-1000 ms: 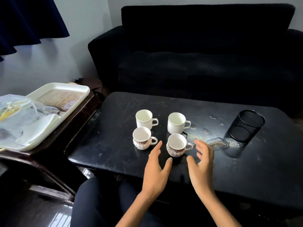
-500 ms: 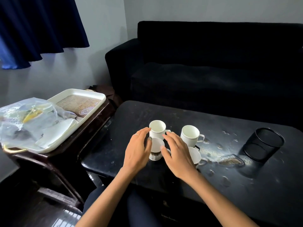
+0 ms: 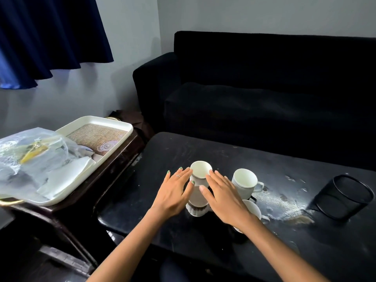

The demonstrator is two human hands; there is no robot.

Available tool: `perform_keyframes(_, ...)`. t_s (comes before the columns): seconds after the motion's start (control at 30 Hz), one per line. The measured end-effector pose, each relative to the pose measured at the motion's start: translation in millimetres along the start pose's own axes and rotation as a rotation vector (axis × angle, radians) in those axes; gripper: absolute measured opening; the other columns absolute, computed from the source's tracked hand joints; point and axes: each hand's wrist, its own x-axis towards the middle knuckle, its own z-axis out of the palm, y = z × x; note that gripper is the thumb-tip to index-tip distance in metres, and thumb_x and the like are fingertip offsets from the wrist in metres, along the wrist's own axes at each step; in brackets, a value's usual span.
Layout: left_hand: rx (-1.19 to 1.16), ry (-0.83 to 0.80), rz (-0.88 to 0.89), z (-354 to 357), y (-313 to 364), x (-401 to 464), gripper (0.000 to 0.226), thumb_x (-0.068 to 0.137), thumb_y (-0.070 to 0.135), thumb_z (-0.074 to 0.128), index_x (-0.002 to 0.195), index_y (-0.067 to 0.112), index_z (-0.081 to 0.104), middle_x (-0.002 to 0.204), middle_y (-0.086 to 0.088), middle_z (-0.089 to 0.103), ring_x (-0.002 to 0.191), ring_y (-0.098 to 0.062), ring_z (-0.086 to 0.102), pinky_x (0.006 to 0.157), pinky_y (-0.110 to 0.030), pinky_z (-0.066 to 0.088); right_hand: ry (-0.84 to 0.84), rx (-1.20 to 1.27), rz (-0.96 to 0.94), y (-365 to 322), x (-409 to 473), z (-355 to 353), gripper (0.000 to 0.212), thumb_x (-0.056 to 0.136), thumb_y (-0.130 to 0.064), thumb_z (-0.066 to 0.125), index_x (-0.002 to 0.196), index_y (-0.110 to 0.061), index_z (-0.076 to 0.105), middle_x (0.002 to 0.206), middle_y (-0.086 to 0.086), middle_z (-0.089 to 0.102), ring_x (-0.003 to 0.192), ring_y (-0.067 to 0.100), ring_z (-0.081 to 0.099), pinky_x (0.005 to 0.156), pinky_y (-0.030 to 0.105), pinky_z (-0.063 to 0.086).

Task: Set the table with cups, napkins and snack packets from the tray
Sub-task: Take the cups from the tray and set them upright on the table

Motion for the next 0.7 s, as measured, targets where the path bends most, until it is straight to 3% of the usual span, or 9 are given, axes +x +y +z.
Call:
perform_keyframes(0.2,0.026,-0.031,0.014,3,-8,3,0.051,0.101,0.038,0.026,0.150,0.024,0.026,0.156,0.006,0.025,0.147,-0.009,0.011,0.119,-0.032,-0.004,-0.040,-0.022,0.012,5,3,5,0.061,0.098,-0.049,0.020,0.149,-0.016,0.015,0.159,-0.001,0.008,0.146,0.011,0.000,0.118,0.031,-0.002)
perform_keyframes(0.43,0.027,-0.075,0.003,3,-2,24,0.051,0.102,0.038,0.024,0.149,0.021,0.028,0.156,0.003,0.027,0.147,-0.012,0.013,0.118,-0.035,-0.002,0.027,-0.199,0.025,10,15,0,0.062,0.097,-0.052,0.016,0.146,-0.014,0.027,0.156,0.001,0.022,0.146,0.015,0.008,0.118,0.035,0.004)
perform_keyframes(0.7,0.093,-0.137,-0.002,10,11,63,0.050,0.102,0.030,0.025,0.150,0.016,0.024,0.157,-0.002,0.024,0.147,-0.018,0.014,0.119,-0.040,0.002,-0.002,-0.245,0.066,28,45,-16,0.051,0.099,-0.033,0.025,0.144,-0.010,0.030,0.156,0.002,0.024,0.146,0.016,0.009,0.117,0.037,0.003)
